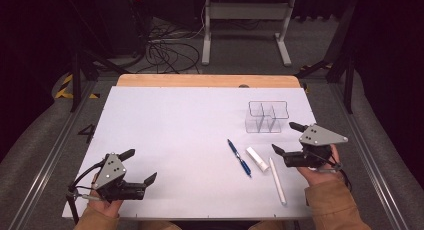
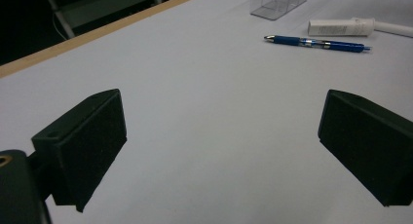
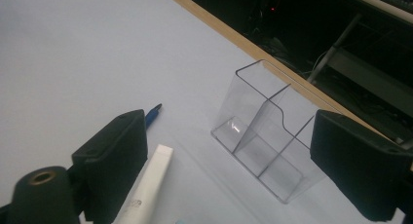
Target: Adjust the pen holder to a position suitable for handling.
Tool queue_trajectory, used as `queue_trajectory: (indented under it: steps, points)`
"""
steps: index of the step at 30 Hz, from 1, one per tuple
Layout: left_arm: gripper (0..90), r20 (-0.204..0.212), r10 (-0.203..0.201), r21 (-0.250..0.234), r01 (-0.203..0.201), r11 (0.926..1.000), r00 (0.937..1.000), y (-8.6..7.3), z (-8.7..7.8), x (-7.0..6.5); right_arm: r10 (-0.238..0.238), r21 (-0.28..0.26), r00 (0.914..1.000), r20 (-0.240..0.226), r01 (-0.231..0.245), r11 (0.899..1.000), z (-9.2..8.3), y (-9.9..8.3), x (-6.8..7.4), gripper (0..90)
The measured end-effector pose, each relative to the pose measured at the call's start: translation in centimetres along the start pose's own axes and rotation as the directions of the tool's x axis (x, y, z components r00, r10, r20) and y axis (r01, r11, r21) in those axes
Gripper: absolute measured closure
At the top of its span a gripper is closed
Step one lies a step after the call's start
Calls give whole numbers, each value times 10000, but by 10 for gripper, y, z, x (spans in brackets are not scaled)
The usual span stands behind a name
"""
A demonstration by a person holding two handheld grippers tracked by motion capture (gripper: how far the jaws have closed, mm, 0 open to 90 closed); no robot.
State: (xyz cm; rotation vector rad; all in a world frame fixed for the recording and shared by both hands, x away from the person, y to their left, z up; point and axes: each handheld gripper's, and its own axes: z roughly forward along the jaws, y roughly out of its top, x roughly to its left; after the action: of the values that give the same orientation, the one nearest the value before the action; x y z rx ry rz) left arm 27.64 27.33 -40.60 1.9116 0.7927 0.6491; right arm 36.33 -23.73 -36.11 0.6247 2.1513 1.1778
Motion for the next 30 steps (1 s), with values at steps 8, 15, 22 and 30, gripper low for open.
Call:
queue_trajectory:
  steps: [8, 15, 22, 30]
  points:
    - [45, -11, 13, 13, -13, 10000, 10000, 0, 0, 0, -77, 613, 9997, -241, 92, 9981, 14, 10, -15, 191]
    - [45, -44, 42, -2, -42, 10000, 10000, 0, 0, 0, -187, 1036, 9987, -484, 236, 9943, 25, 18, -26, 221]
    - [45, -36, 46, 1, -46, 10000, 10000, 0, 0, 0, -44, 1117, 9984, -569, 108, 9937, 31, 22, -34, 228]
    - [45, -44, 47, 11, -47, 10000, 10000, 0, 0, 1, -633, 1335, 9973, -361, 676, 9887, 32, 20, -34, 253]
